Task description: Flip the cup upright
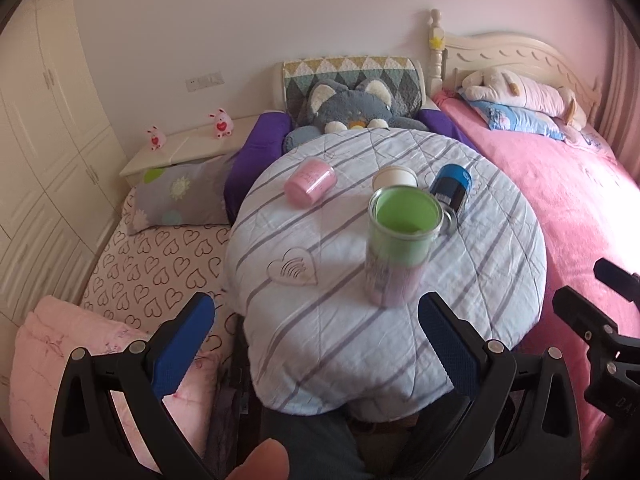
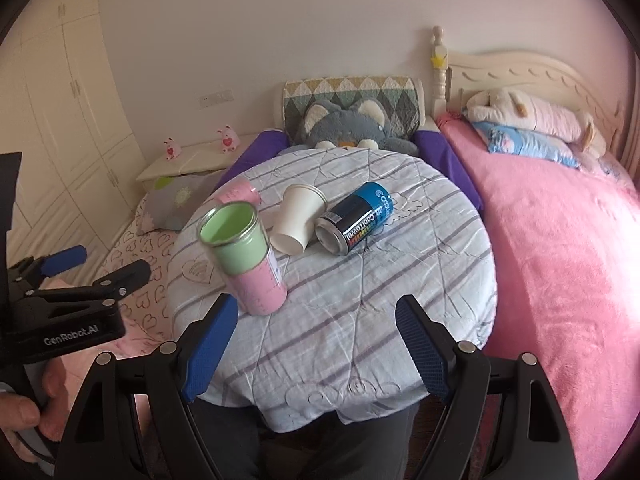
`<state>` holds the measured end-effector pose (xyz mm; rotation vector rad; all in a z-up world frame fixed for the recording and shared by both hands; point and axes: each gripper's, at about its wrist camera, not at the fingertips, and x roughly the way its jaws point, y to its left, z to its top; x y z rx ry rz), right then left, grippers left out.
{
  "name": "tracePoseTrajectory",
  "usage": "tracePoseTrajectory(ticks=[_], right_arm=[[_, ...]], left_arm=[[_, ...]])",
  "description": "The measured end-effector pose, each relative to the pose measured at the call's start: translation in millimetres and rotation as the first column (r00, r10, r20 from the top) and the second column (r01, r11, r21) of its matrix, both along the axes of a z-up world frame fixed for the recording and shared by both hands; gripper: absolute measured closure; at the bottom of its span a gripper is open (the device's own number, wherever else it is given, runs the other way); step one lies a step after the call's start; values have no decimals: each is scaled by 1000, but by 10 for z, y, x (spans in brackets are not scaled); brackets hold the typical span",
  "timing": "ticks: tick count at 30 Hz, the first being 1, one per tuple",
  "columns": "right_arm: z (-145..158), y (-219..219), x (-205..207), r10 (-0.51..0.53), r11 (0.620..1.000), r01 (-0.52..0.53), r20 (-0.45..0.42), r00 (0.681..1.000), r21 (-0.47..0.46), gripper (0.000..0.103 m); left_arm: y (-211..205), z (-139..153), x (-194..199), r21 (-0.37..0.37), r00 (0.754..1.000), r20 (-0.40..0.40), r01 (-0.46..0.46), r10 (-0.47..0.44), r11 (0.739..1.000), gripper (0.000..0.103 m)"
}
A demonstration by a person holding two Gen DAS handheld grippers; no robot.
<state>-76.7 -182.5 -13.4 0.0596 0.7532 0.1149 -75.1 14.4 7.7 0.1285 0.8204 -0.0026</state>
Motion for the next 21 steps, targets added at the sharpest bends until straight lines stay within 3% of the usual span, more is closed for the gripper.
tracePoseTrajectory(ticks=[6,12,21], right_arm=[[-36,110,-438,-39,993,42,28,999,-111,21],[-33,139,-767,-64,993,69,50,997,-98,21],[144,195,-998,-54,994,65,121,991,-87,21]], left_arm=[[72,40,-423,-9,999,35,-13,14,1000,0],[-14,-7,-734,-18,999,33,30,-30,999,0],[-48,180,-933,-31,994,99,43,-40,999,0]])
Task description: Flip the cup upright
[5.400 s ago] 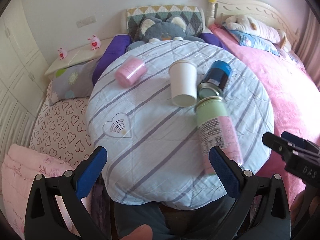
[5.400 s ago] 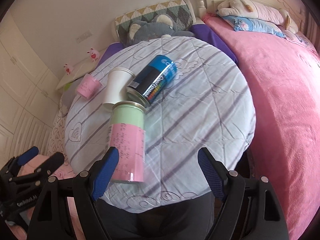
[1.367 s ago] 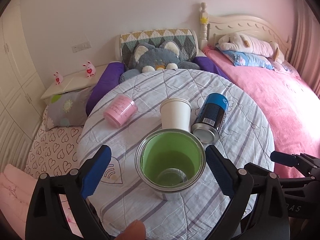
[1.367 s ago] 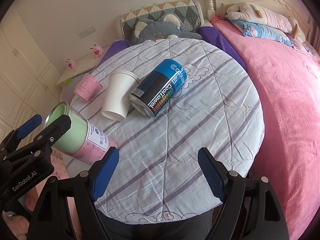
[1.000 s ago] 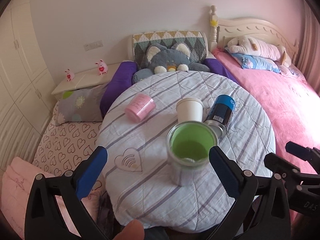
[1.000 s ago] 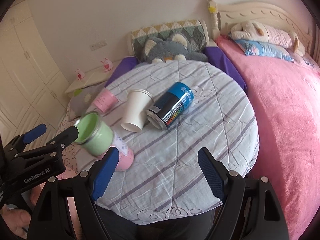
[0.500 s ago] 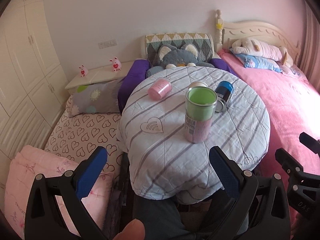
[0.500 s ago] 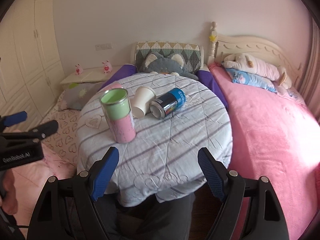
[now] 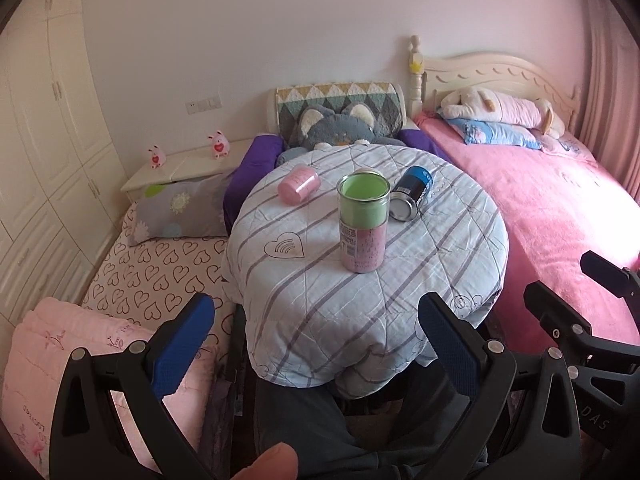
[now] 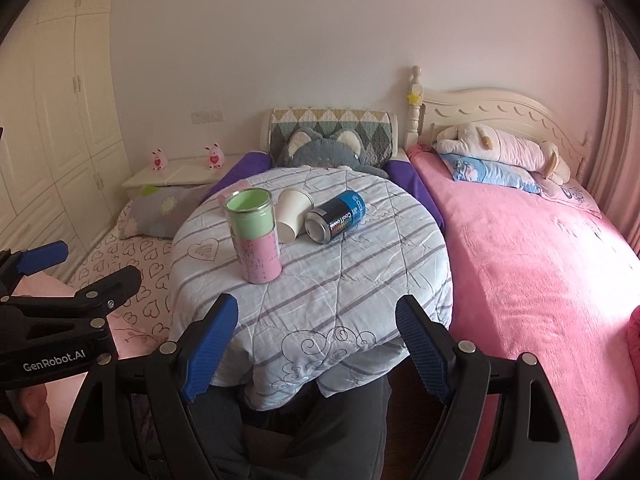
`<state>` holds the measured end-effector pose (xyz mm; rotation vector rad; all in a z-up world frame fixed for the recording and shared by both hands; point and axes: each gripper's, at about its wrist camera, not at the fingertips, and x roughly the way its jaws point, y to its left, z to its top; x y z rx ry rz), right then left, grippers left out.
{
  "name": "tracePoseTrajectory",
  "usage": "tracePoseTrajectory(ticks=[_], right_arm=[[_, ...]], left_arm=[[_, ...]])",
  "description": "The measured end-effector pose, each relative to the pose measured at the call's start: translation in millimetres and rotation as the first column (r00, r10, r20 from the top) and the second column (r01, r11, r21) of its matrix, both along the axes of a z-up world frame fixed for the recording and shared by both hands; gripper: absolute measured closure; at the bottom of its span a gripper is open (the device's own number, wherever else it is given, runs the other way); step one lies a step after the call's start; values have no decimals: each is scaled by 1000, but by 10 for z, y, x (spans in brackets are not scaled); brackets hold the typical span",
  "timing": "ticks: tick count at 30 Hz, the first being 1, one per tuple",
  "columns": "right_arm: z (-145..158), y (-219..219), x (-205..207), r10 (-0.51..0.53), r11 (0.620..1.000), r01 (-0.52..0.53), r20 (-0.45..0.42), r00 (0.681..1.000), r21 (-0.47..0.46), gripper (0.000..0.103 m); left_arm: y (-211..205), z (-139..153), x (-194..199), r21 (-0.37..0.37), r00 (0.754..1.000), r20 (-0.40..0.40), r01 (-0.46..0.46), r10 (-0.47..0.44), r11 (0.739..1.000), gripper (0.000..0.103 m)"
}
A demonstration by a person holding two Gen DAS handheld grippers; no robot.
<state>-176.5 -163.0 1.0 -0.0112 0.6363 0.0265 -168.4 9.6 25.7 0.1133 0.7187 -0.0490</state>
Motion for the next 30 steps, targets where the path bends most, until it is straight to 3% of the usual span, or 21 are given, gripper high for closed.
tracePoseTrajectory(ticks=[30], right_arm=[[-100,-26,82,14,1000,-13,-35,999,28,21]], left_arm=[[2,-87,66,-24,1000,-30,5,-5,1000,0]])
